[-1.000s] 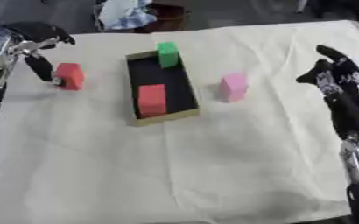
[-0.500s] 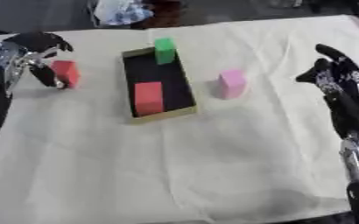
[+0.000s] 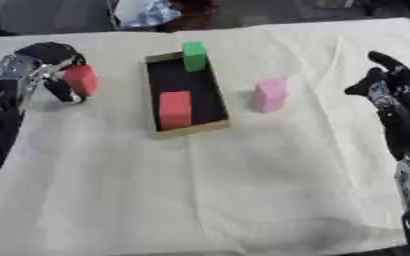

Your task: Pick up objects on the table and place them in the box.

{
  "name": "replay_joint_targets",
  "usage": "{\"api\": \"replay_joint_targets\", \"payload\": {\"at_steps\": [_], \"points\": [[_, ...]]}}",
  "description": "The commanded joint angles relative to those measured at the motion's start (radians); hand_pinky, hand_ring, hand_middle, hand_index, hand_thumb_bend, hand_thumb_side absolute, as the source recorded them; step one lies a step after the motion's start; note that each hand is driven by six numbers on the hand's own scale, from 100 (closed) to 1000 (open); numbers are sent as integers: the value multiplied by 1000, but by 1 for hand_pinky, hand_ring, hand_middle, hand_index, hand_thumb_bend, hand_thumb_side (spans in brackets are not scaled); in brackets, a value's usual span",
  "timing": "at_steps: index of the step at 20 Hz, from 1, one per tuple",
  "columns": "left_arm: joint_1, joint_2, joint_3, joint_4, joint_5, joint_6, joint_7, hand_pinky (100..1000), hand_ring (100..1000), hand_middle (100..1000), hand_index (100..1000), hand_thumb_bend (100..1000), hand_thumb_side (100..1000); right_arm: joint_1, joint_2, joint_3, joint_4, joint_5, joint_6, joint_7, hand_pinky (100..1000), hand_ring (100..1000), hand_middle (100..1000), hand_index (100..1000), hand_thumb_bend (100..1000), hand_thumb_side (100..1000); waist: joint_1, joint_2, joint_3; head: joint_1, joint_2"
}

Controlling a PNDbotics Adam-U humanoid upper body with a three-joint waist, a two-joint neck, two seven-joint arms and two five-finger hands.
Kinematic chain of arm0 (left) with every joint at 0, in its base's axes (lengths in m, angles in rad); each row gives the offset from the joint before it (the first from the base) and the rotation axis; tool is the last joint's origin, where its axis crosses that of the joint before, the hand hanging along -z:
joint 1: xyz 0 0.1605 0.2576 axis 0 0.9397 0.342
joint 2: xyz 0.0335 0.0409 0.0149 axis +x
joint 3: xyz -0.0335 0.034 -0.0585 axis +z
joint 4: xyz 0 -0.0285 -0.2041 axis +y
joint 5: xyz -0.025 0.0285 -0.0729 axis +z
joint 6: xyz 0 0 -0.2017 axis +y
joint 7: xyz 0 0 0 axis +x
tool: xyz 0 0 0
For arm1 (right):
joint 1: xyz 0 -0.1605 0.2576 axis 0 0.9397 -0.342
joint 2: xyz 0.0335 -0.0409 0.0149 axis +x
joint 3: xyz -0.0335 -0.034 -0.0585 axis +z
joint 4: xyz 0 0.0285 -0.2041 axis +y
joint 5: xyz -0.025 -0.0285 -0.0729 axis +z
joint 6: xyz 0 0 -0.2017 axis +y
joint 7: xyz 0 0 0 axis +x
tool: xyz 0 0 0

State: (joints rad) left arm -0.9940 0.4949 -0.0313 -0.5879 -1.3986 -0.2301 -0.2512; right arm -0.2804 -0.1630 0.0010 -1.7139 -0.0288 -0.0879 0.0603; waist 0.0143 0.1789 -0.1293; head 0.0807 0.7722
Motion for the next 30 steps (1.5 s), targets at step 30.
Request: {"api": "replay_joint_targets", "payload": {"at_steps": [30], "points": [[-91,-103,-132,-278,170,-74,-89,677,516,495,649,316,212,1,-2,1,-12,-3,2,4,719,580,467,867,100,518,-4,-22,-11,-17,-2]]}}
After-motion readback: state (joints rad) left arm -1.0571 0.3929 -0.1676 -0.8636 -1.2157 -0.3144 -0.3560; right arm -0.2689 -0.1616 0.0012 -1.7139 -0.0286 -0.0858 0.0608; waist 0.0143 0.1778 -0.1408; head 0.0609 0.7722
